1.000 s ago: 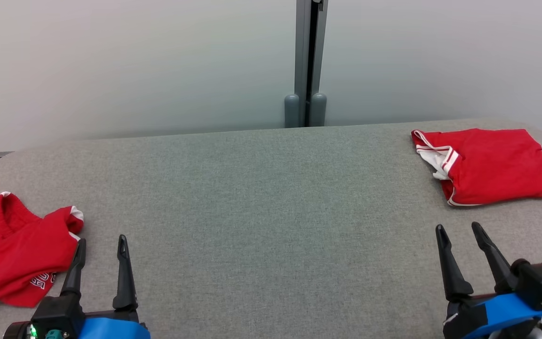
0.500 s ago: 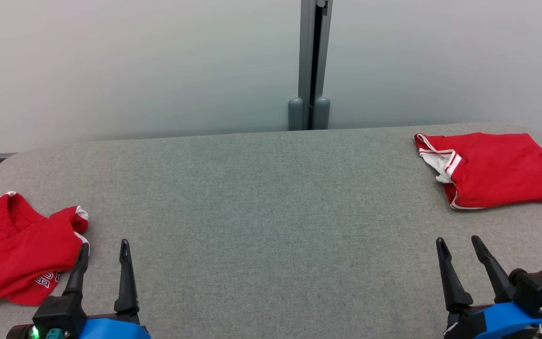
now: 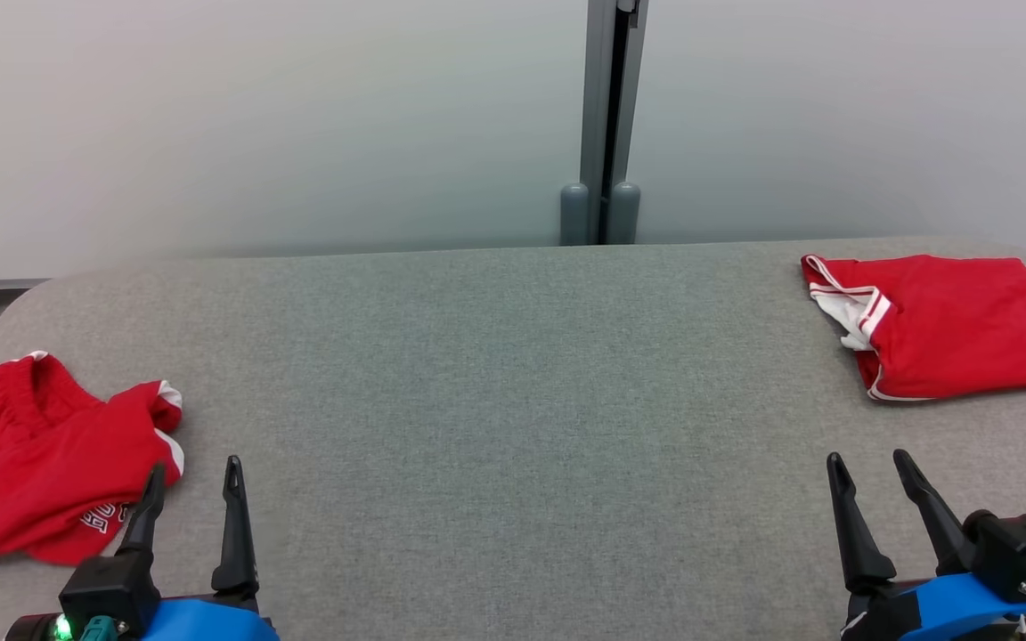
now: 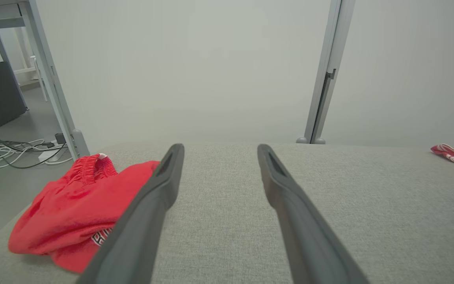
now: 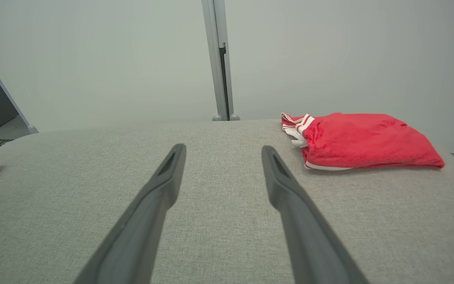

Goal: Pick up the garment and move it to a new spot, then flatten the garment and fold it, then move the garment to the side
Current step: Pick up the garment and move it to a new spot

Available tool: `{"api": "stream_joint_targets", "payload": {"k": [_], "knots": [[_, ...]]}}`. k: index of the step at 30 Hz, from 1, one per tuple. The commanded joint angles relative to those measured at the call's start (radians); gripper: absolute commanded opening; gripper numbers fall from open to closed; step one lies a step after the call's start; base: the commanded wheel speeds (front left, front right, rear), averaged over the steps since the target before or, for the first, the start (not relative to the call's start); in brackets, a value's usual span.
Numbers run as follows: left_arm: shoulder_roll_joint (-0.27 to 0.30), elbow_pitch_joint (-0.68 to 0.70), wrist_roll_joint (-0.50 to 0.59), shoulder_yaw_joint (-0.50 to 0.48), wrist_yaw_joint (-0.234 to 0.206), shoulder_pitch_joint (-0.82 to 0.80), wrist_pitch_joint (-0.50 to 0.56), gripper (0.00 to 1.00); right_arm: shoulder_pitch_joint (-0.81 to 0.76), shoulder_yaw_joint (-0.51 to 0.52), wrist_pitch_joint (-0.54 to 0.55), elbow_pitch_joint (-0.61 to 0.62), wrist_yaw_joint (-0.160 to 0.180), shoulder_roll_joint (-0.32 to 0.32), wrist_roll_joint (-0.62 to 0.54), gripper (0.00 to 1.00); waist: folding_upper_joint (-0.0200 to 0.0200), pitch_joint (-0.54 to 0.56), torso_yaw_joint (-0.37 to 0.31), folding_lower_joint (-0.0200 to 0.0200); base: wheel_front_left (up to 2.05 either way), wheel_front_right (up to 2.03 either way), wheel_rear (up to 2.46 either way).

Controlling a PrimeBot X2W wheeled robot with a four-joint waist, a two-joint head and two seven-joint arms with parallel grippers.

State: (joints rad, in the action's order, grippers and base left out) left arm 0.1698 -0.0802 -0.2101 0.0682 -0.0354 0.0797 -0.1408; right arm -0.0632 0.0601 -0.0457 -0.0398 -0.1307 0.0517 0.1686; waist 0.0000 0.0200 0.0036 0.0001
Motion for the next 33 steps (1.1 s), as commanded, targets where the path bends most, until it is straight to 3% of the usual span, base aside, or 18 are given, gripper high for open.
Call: {"api": "stream_joint_targets", "payload": {"k": [1, 8, 33], "knots": [[0.007, 0.003, -0.001, -0.003, -0.007, -0.004, 0.004, 1.0, -0.002, 0.0, -0.005, -0.001, 0.0, -0.002, 0.004, 1.0, 0.0, -0.001, 0.006, -0.0001, 0.0, 0.0, 0.0], [0.016, 0.02, -0.005, -0.009, -0.018, -0.006, 0.018, 1.0, -0.005, -0.014, -0.006, -0.004, 0.0, -0.001, -0.006, 1.0, 0.0, -0.004, 0.056, -0.0001, 0.0, 0.0, 0.0], [0.062, 0.041, -0.044, -0.077, -0.064, -0.01, 0.023, 1.0, 0.017, -0.037, -0.011, -0.006, 0.0, -0.001, -0.012, 1.0, 0.0, -0.045, 0.35, -0.0001, 0.0, 0.0, 0.0]]}}
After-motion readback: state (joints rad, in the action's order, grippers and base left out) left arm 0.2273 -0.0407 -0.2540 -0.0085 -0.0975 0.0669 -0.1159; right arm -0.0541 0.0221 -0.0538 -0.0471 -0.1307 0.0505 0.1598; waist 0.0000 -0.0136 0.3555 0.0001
